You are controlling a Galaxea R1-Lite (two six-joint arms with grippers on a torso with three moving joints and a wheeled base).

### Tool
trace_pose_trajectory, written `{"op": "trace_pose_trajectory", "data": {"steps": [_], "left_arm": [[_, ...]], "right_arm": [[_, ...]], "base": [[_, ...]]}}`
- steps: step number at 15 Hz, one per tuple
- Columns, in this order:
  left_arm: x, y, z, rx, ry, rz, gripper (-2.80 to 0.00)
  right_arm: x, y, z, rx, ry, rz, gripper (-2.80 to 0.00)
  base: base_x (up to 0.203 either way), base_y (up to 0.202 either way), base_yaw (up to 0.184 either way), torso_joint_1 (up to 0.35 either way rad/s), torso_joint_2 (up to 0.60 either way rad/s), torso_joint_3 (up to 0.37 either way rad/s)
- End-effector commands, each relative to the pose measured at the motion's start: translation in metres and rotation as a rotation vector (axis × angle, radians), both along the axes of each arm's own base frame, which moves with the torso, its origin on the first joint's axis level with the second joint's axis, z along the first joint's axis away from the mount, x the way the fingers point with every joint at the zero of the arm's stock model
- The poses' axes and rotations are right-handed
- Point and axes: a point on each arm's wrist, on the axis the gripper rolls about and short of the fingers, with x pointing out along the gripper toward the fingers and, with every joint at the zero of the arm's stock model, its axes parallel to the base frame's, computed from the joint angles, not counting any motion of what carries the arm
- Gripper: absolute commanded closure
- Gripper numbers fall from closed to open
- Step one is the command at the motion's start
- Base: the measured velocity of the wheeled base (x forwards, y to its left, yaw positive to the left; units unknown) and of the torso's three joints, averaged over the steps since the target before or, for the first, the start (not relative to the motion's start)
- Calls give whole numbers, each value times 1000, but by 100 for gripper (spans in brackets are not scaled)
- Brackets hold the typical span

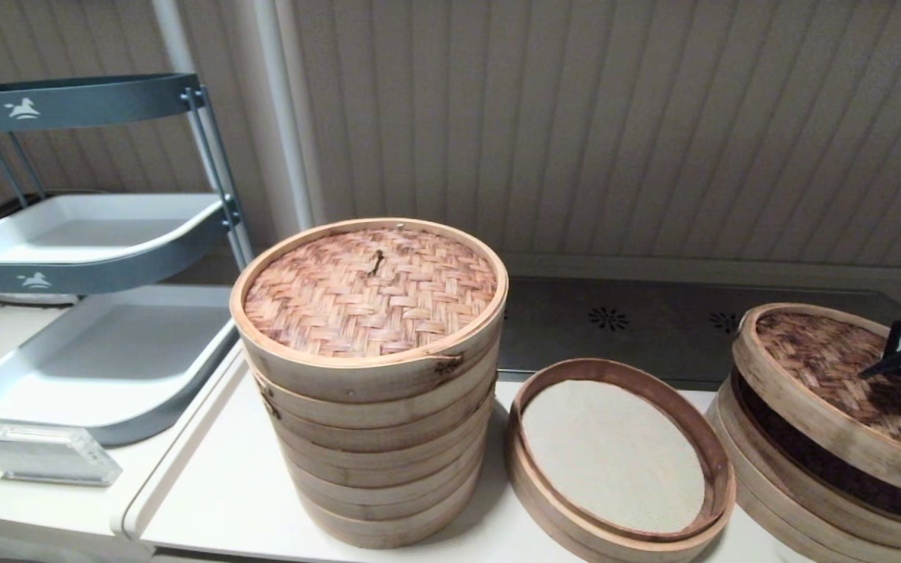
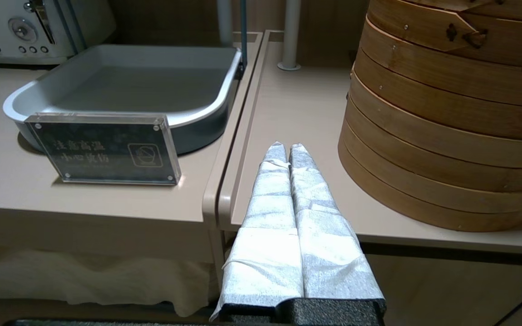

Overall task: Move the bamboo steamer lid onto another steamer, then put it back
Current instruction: Pick up the steamer, then put the steamer

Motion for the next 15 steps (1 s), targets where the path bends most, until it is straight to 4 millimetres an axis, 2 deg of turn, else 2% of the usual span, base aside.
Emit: {"op": "trace_pose_trajectory", "data": {"steps": [1,5,7,9,15], "left_arm": [[2,0,-7,0,22,0,0],[2,0,-7,0,22,0,0],[2,0,-7,0,22,1,0],[2,0,-7,0,22,0,0],[2,0,-7,0,22,1,0]], "right_arm": [[-5,15,9,-6,-21,51,0],[-1,38,10,-42,-14,92,0],[2,58,11,-71,-10,133,0],[3,66,10,-95,-4,131,0],[0,119,6,-138,-4,244,0]], "base": [[0,0,0,0,0,0],[0,0,0,0,0,0],[0,0,0,0,0,0],[0,0,0,0,0,0],[0,0,0,0,0,0]]}}
